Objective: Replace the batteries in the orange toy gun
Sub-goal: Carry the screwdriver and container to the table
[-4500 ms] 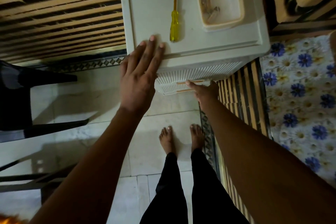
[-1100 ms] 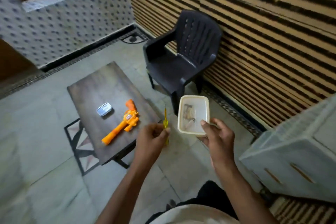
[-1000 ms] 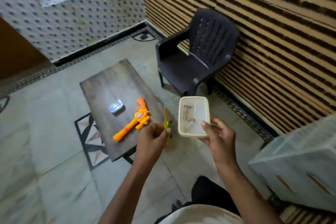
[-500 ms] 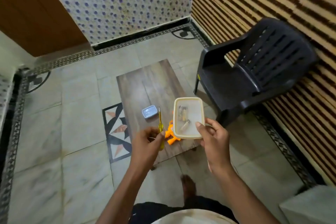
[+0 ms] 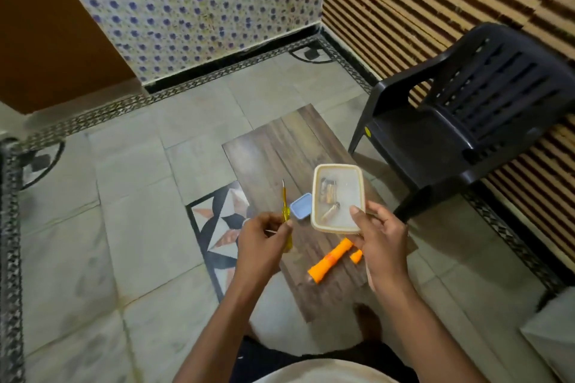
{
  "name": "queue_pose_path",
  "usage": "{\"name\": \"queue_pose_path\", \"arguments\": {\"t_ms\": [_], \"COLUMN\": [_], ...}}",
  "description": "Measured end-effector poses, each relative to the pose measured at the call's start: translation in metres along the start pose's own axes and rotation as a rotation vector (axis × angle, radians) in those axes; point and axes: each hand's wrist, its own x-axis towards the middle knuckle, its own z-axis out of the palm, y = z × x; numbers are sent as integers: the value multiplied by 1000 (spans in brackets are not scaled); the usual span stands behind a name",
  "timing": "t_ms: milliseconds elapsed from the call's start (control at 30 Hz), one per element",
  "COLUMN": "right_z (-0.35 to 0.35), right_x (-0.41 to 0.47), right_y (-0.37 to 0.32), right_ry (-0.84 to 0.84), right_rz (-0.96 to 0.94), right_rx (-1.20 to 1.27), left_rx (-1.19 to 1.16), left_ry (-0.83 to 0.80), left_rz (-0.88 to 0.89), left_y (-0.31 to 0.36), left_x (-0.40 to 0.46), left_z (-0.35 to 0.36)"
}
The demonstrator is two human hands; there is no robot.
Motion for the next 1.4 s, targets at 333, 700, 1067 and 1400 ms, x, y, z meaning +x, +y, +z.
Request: {"name": "queue_pose_path", "arguments": {"t_ms": [333,700,1067,1400], "right_z": [156,221,268,296], "right_x": [-52,28,196,299], "right_y": [17,64,157,240], "right_ry": [239,458,600,746], "right_rz": [135,277,509,645], "right_rx": [176,85,-12,-120], "left_rx": [174,337,761,1090], "left_ry": [-242,-367,-511,-603], "left_rz": [105,73,44,95], "left_y": [11,8,-34,-108], "left_x": [91,214,399,540], "left_z": [-139,-129,-38,34]}}
